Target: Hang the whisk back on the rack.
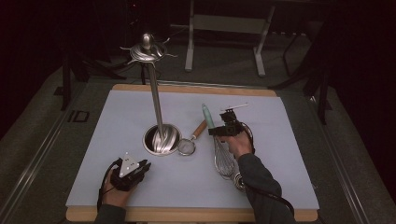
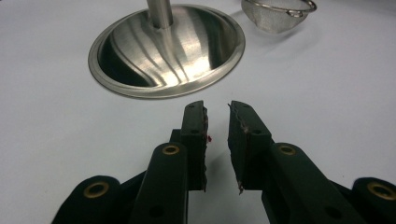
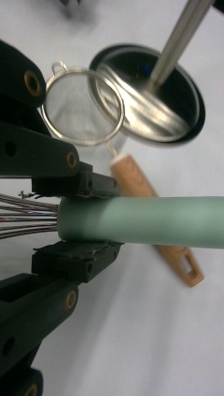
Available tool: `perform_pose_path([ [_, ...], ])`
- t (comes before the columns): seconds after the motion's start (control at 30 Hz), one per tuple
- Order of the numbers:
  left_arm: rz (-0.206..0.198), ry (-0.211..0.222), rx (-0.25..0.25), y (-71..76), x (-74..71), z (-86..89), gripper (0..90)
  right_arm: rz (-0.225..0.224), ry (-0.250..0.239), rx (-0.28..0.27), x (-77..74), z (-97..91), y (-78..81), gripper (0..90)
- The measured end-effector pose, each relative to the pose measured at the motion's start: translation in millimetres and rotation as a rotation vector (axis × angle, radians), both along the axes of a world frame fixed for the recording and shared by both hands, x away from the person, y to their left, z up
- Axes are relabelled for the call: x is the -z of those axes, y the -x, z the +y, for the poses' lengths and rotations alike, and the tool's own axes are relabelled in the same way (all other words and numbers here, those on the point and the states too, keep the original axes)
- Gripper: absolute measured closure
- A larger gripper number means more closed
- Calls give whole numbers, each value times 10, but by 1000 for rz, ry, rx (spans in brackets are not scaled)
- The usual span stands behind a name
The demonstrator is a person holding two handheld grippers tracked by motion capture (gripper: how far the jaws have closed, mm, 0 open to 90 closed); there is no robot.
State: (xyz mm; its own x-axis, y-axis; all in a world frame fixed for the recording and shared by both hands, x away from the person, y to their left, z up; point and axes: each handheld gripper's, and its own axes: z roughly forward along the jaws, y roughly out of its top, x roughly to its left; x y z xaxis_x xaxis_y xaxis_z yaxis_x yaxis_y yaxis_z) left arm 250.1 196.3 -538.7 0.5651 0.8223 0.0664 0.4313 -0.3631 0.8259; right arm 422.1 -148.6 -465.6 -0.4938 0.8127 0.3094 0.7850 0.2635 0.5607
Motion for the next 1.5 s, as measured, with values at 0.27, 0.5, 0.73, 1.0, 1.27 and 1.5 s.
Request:
perform_pose_path([
  [0.27, 8, 32, -13, -19, -5, 38, 761, -42, 3, -57, -128, 43, 63, 691],
  [0.5, -19, 70, -31, -14, -19, 87, 754, -106, 1, -78, -267, 76, 134, 692],
  [0.73, -37, 82, -50, -7, -33, 129, 748, -166, 15, -121, -366, 135, 218, 692],
  [1.0, -40, 107, -62, -29, -22, 153, 718, -223, 40, -150, -451, 177, 285, 692],
  [1.27, -33, 92, -61, -35, -6, 134, 710, -276, 31, -184, -528, 194, 360, 692],
  [1.5, -26, 88, -60, -42, 0, 127, 705, -316, 16, -219, -591, 214, 444, 691],
])
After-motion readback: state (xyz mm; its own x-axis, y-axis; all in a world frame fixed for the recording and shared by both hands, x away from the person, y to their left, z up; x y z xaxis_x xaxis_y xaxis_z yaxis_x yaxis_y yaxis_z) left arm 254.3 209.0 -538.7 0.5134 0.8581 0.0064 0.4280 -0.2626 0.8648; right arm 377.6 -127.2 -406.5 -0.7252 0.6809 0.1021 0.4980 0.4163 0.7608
